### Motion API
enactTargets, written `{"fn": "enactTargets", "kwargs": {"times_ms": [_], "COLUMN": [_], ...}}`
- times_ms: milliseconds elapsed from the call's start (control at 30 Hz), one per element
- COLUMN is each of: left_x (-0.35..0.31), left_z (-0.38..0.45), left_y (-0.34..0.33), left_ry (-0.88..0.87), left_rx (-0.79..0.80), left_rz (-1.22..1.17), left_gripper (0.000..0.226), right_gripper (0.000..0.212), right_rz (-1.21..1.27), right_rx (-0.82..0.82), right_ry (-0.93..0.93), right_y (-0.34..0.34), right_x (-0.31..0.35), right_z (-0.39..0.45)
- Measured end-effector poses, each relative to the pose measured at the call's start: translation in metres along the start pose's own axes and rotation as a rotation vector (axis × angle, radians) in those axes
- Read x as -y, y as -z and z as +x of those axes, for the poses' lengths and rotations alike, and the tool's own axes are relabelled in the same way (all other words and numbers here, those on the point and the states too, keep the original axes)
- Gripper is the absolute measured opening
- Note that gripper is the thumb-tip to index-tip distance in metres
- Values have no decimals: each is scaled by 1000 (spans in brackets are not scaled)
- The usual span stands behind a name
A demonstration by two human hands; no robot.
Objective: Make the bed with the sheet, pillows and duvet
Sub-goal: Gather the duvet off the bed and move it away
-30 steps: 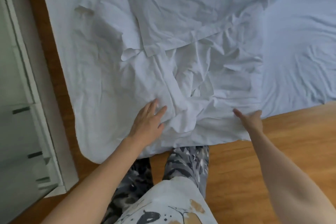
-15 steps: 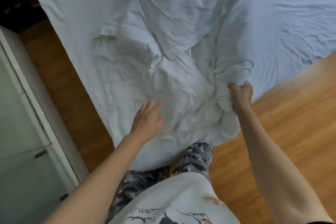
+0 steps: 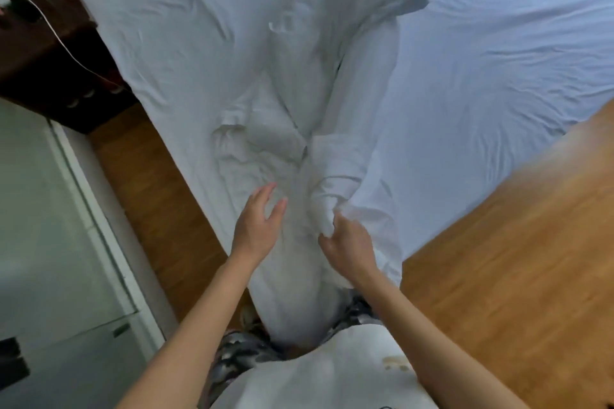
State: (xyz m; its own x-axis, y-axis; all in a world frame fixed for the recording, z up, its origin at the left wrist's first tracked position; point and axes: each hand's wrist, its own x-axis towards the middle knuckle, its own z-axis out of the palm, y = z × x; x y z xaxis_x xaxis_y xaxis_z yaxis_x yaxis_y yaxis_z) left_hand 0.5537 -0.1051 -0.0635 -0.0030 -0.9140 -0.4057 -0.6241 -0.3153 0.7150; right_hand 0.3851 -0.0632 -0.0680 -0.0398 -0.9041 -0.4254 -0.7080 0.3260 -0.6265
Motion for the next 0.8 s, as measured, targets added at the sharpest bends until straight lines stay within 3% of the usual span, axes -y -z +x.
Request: {"fn": "enactTargets", "kwargs": {"times_ms": [100,233,333,467,533,633,800], "left_x": [-6,13,39,54,54,51,45], "left_z": [22,51,74,89,90,90,86], "left_y": [24,43,51,50,47,43,27], "left_ry": [-32,-129,-179,-276,-297,-282,-393], "left_rx": [103,224,301,448,505,590,617], "left_rz": [-6,308,538,765,779,798,875], "left_gripper": [77,96,101,75,65,67,38], "right_gripper": [14,11,11,18,25,25,33], "right_rz": [-115,-209,-189,-154,-163,-158,-104], "right_rx": [115,245,219,107,37,-9,-117], "right_ry": [96,92,5,-143,-198,-255,-296], "right_y": [-46,-114,-164,-202,-209,-215,-224], "right_x": [26,64,91,116,122,123,114], "right_z": [-30,-45,-52,-57,-59,-69,-77]}}
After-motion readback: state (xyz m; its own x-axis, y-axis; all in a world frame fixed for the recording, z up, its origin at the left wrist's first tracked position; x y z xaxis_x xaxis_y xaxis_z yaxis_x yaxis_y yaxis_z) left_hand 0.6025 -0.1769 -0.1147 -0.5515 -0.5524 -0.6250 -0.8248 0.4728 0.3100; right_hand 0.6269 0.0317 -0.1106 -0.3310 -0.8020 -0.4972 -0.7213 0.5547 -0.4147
